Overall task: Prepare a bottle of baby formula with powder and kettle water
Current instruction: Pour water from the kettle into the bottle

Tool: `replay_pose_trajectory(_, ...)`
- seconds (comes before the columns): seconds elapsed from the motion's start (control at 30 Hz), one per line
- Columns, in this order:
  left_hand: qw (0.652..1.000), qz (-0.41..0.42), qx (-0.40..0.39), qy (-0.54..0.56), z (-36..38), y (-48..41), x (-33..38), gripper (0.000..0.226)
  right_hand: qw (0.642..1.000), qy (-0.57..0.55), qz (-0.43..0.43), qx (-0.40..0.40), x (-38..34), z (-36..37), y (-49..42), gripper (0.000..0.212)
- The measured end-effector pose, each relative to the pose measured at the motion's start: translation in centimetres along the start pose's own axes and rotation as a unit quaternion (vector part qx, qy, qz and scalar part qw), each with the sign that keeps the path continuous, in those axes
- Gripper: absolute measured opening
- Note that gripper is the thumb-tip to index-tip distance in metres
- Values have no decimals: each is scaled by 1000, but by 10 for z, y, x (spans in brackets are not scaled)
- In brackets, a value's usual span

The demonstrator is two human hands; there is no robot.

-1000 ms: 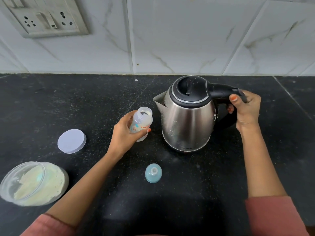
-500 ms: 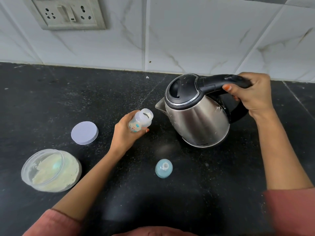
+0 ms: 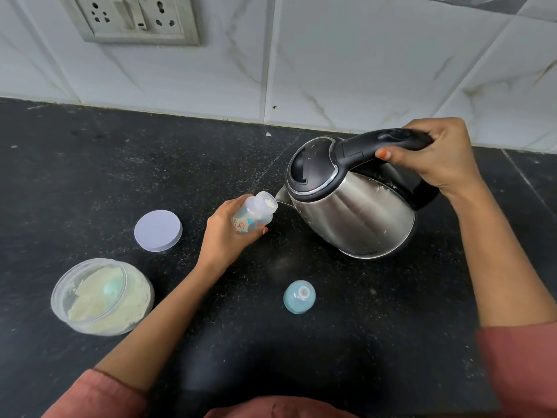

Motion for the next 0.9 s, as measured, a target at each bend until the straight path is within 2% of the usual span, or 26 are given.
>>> replay_pose_trajectory(0.13, 1000, -1, -3, -7, -1, -1, -1, 60, 999, 33, 3, 2, 1, 2, -3, 40)
replay_pose_trajectory(0.27, 1000, 0, -6, -15, -1, -1, -3, 60, 999, 53, -3, 0, -2, 3, -4, 37)
replay_pose_trajectory(0.47, 1000, -1, -12, -17, 0, -1, -4, 61, 996, 89, 4, 0, -5, 3, -7, 46)
replay_pose_trajectory(0.6, 1000, -1, -10, -19, 1, 0, -5, 61, 995, 95, -13, -2, -7, 4, -7, 71)
replay_pose_trajectory(0.73, 1000, -1, -12, -24, 1, 0, -7, 63, 994, 106, -26, -15, -11, 7, -6, 83)
replay_pose_trajectory(0.8, 1000, -2, -14, -24, 1, 0, -7, 64, 994, 107, -22, -18, -11, 8, -6, 78)
replay_pose_trajectory(0.9, 1000, -3, -15, -20, 2, 0, -6, 63, 994, 110, -3, -13, -10, 6, -7, 56)
Point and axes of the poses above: each hand's wrist, its own y-axis away from the middle knuckle, its own z-axis out of the palm, x = y × z, the point moved 5 cm from there along -y, towards the middle knuckle, and after that the axes turned 15 degrees about x, right-handed, at the moved point
